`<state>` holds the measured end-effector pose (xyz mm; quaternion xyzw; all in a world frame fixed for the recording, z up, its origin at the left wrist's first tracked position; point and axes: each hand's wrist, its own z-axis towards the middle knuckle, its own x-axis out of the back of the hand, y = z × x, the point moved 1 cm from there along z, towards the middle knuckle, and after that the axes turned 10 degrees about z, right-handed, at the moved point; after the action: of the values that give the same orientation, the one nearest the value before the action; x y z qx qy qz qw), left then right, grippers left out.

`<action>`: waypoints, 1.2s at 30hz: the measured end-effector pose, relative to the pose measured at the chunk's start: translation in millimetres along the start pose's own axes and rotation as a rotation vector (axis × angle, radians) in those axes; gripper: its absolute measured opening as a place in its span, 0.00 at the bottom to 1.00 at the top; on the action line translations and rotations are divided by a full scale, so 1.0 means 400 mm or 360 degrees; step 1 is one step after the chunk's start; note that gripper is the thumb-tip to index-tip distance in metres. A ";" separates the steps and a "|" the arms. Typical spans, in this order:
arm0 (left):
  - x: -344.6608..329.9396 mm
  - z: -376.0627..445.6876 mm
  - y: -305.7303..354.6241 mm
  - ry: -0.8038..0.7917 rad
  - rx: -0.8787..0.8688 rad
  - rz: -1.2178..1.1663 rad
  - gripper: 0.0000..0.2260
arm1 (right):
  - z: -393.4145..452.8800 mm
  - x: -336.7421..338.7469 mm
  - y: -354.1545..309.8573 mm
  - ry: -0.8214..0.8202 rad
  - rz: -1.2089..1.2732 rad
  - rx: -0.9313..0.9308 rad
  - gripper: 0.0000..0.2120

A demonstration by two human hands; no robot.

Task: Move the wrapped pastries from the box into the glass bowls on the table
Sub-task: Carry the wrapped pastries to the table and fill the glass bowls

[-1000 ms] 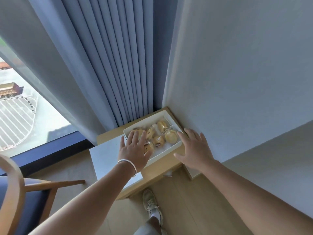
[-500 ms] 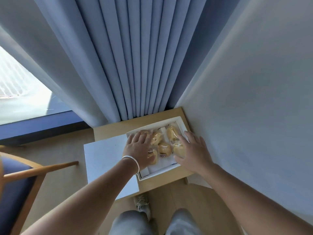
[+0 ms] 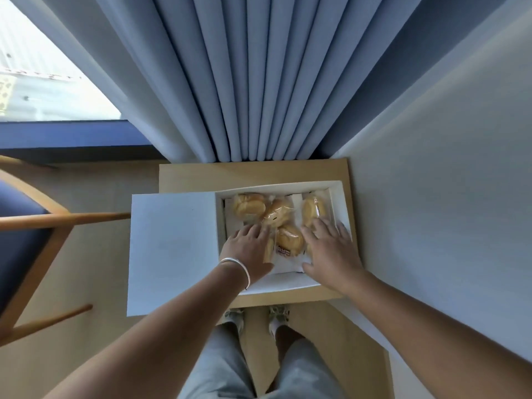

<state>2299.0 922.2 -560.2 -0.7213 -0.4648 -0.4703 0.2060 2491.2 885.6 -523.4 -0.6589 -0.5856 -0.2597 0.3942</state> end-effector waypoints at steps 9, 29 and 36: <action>-0.095 0.013 0.018 -0.0042 0.0021 0.0097 0.47 | 0.021 -0.056 0.032 0.0011 -0.0313 0.0046 0.37; -0.066 0.034 0.035 0.0050 0.0050 0.0048 0.38 | 0.022 -0.018 0.018 -0.0012 -0.0412 -0.0016 0.39; 0.038 -0.030 0.036 0.0223 0.0006 0.0070 0.39 | -0.012 0.093 -0.019 0.0130 -0.0356 -0.0045 0.45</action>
<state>2307.5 913.7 -539.3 -0.6963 -0.4342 -0.5141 0.2495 2491.2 902.8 -489.1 -0.5837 -0.6353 -0.3369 0.3771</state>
